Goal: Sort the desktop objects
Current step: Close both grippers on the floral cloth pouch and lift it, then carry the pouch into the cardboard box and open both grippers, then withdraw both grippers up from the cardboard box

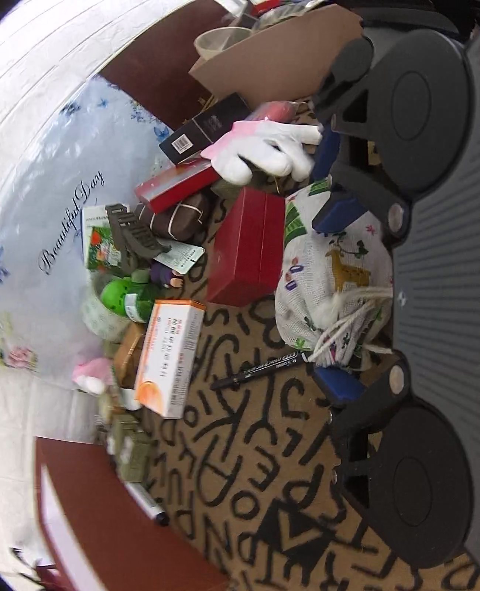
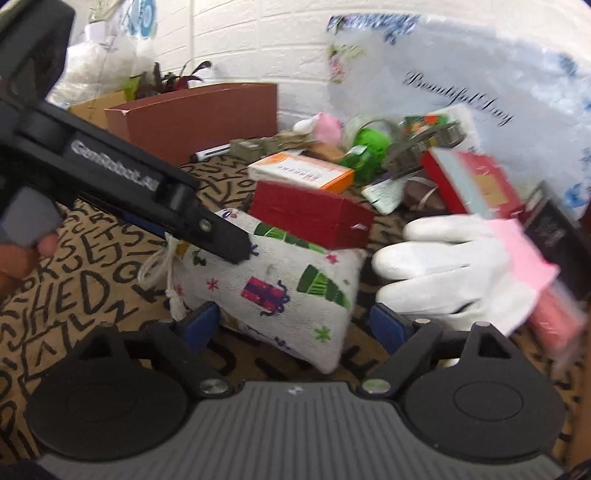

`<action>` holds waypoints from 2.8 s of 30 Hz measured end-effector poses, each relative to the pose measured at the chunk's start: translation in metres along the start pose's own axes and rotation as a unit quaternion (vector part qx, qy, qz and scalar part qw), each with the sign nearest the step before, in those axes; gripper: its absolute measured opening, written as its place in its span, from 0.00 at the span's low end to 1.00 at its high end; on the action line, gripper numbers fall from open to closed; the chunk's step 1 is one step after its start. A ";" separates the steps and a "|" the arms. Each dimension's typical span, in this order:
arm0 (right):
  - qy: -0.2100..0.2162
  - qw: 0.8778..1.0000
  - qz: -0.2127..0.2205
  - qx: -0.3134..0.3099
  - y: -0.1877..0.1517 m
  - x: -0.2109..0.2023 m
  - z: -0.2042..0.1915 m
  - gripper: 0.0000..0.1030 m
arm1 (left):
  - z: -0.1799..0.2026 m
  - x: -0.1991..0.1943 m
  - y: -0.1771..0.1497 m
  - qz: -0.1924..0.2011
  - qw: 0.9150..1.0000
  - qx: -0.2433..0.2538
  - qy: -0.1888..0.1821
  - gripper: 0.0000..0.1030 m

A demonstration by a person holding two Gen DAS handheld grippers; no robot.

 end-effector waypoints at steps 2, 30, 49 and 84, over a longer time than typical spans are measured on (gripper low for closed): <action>0.026 1.000 0.001 0.013 -0.001 0.003 0.000 0.73 | -0.001 0.001 -0.001 0.004 1.000 -0.003 -0.009 0.71; -0.169 0.968 0.141 0.117 -0.109 -0.229 0.017 0.44 | 0.219 -0.084 -0.059 0.068 0.965 0.225 -0.118 0.51; -0.325 0.907 0.123 0.239 -0.169 -0.268 0.171 0.45 | 0.395 0.024 -0.027 0.041 0.934 0.306 -0.177 0.51; -0.371 0.888 0.086 0.256 -0.167 -0.277 0.127 0.96 | 0.327 -0.041 -0.075 0.083 0.959 0.252 -0.099 1.00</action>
Point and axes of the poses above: each gripper's, at about its wrist camera, not at the fingertips, and x roughly the way its jaws point, z to its right, y to its top, the point moved 2 cm from there along x, roughly the way its jaws point, and after that the axes turned 14 degrees about -z, right-handed, at the moved point
